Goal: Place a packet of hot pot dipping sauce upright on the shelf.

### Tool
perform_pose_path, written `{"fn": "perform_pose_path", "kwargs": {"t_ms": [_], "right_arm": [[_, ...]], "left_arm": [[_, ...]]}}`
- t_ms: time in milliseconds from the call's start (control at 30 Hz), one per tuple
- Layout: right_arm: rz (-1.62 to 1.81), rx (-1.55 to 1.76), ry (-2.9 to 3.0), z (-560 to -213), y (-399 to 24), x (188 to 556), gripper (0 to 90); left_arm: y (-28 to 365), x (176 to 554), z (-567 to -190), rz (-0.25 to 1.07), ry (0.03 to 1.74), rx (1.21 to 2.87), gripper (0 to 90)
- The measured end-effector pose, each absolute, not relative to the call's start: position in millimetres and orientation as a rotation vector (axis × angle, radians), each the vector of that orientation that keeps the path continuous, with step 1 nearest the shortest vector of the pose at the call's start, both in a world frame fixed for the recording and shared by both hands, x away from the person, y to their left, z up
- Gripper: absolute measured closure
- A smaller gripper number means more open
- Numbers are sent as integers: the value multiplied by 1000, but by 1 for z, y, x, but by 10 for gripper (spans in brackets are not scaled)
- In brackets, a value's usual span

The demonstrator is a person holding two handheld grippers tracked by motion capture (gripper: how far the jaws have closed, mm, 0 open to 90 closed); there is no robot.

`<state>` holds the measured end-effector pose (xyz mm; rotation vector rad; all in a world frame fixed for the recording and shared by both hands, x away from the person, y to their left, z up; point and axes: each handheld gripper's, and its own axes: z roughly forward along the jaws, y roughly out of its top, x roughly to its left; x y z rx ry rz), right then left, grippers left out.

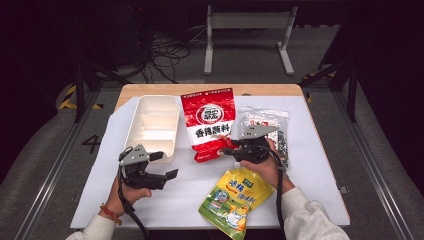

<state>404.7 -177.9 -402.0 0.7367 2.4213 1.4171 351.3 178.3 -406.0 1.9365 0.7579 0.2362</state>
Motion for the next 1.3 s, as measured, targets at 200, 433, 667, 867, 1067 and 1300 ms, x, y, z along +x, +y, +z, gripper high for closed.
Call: {"fn": "perform_pose_path", "kwargs": {"t_ms": [200,433,667,867,1067,1300], "right_arm": [[1486,668,2400,-395,-177,391,637],[1540,536,2404,-391,-166,375,637],[1537,477,2419,-390,-157,369,638],[1505,475,2411,-392,-152,370,636],[1477,502,2396,-390,-147,370,615],[1479,590,2373,-387,-159,372,585]], "left_arm": [[165,366,-393,167,775,1873,155],[147,385,-388,123,776,1827,154],[141,392,-388,132,757,1819,295],[150,394,-386,199,727,1783,846],[153,392,-376,195,685,1749,899],[150,394,-358,264,623,1787,899]]}}
